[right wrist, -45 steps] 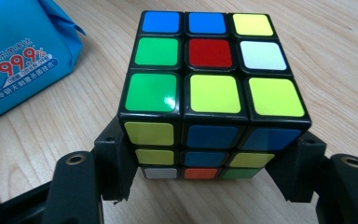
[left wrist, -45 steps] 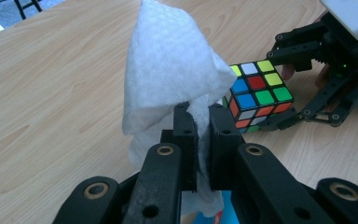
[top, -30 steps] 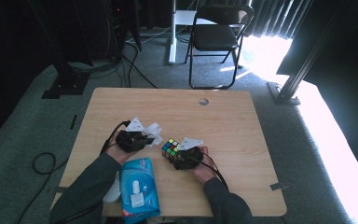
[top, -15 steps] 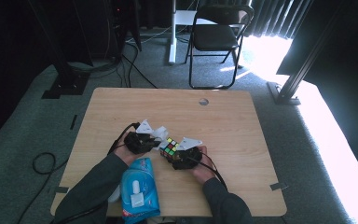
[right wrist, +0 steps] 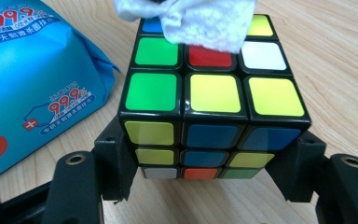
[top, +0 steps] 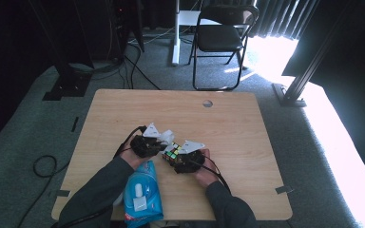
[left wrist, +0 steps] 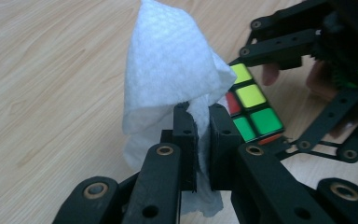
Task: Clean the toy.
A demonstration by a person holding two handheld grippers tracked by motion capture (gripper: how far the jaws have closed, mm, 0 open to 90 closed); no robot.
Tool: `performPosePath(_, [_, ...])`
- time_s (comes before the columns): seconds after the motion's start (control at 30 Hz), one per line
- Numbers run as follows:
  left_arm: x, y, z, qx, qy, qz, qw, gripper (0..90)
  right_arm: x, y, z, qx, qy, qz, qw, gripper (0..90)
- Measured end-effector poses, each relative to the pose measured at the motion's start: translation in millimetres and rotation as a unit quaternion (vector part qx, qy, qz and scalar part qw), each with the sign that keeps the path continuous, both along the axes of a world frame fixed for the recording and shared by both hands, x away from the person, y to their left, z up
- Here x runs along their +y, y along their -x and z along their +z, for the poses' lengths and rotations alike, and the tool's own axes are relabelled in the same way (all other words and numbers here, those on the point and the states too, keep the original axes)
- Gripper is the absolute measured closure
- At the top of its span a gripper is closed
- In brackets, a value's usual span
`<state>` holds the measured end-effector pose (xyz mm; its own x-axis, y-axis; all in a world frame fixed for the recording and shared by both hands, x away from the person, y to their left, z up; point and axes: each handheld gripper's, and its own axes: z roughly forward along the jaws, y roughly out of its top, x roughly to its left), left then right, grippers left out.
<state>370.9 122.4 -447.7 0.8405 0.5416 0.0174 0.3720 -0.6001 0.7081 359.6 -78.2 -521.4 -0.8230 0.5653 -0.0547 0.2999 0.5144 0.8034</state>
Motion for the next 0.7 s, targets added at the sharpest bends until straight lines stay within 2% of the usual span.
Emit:
performPosePath(0.3, [-13.5, 7.9, -0.7, -0.001, -0.004, -0.025, 0.9997, 84.2, -1.5, -1.1, 0.7, 0.0, -0.002, -0.009, 1.0, 34.1])
performPosePath(0.43, [-18.2, 10.3, -2.2, 0.008, 0.006, -0.041, 0.9991, 84.2, -0.7, -1.2, 0.0, 0.001, -0.001, -0.013, 0.9999, 34.1])
performPosePath(0.7, [-26.7, 14.2, -3.0, 0.015, 0.013, -0.064, 0.9978, 84.1, -0.8, -1.2, 0.1, 0.001, -0.003, -0.017, 0.9998, 34.1])
